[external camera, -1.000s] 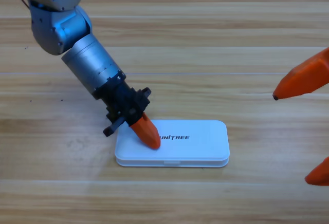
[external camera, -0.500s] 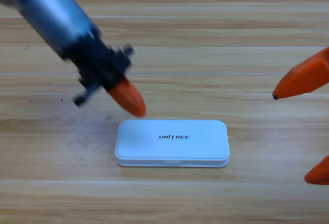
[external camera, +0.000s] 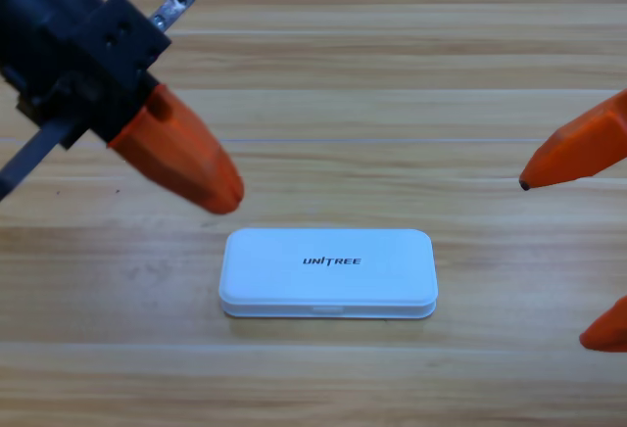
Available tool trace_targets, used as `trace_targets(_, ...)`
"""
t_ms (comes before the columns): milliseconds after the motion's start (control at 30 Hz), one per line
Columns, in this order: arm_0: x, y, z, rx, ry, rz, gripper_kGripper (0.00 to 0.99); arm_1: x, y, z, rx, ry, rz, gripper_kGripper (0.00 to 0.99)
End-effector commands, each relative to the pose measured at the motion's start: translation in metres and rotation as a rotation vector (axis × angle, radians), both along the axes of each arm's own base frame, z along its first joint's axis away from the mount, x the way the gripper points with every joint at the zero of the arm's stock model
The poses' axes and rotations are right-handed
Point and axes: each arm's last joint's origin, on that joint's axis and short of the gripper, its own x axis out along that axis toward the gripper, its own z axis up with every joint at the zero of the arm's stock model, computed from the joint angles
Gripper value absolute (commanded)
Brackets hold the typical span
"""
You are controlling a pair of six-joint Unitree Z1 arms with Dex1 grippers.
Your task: Clean up eraser and pencils
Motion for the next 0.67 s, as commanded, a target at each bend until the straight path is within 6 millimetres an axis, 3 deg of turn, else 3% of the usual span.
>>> trace_targets(33,-0.020,-0.007,-0.003,0.044,0.042,-0.028,0.370,0.007,0.001,-0.006,0.008,0.012,-0.025,0.990)
trace_targets(100,-0.021,-0.006,-0.007,0.063,0.059,-0.012,0.813,0.007,0.001,-0.006,0.009,0.012,-0.026,0.990)
trace_targets(133,-0.021,-0.006,-0.008,0.067,0.061,-0.010,0.956,0.007,0.001,-0.006,0.009,0.012,-0.026,0.990)
trace_targets(667,-0.028,0.007,0.000,0.101,-0.007,0.058,0.990,0.009,0.003,-0.008,0.004,0.014,-0.035,0.990)
